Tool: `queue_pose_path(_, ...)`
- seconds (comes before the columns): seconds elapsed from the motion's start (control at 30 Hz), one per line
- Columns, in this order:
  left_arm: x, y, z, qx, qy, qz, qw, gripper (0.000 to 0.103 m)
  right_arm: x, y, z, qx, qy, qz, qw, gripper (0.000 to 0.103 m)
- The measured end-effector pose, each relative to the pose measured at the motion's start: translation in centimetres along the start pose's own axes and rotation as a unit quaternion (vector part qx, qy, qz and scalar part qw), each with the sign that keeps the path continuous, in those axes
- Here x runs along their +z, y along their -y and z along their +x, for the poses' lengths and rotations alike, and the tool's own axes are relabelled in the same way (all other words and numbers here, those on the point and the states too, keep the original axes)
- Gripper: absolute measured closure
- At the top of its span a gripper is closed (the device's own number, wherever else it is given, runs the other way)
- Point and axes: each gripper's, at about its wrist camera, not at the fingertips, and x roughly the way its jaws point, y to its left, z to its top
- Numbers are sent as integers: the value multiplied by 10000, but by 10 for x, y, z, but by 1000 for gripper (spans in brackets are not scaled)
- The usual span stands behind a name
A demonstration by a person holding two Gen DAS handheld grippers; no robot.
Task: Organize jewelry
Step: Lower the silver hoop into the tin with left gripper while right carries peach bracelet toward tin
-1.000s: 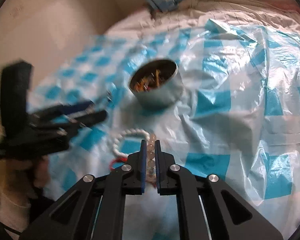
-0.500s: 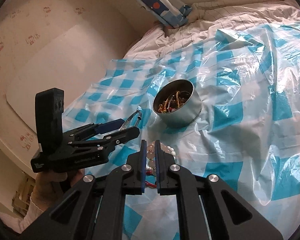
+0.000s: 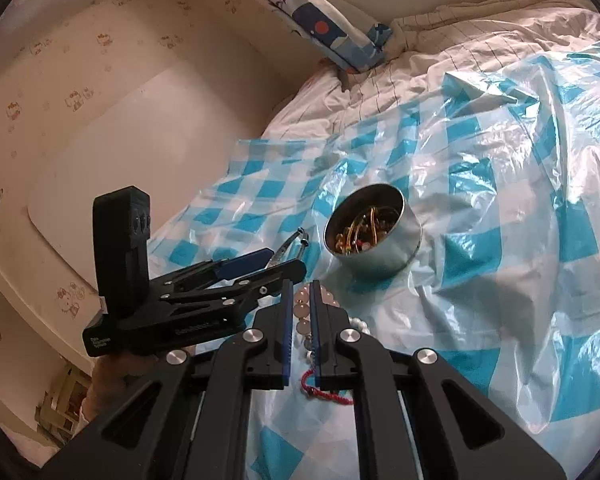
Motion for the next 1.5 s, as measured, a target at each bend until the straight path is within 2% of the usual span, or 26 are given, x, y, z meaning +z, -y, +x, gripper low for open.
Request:
queue_pose_path(0.63, 24, 0, 34, -20, -21, -424, 9991, 43, 35, 28, -7, 263, 504, 446, 9974, 94)
queue_pose_path(1.1, 33, 3, 56, 60, -37, -635, 9980, 43, 48, 42, -1, 329, 523, 551, 9966, 94)
queue_pose_path(1.5, 37, -2, 75, 112, -110, -869, 9961, 43, 68, 57, 22, 436, 419, 670, 9959, 94)
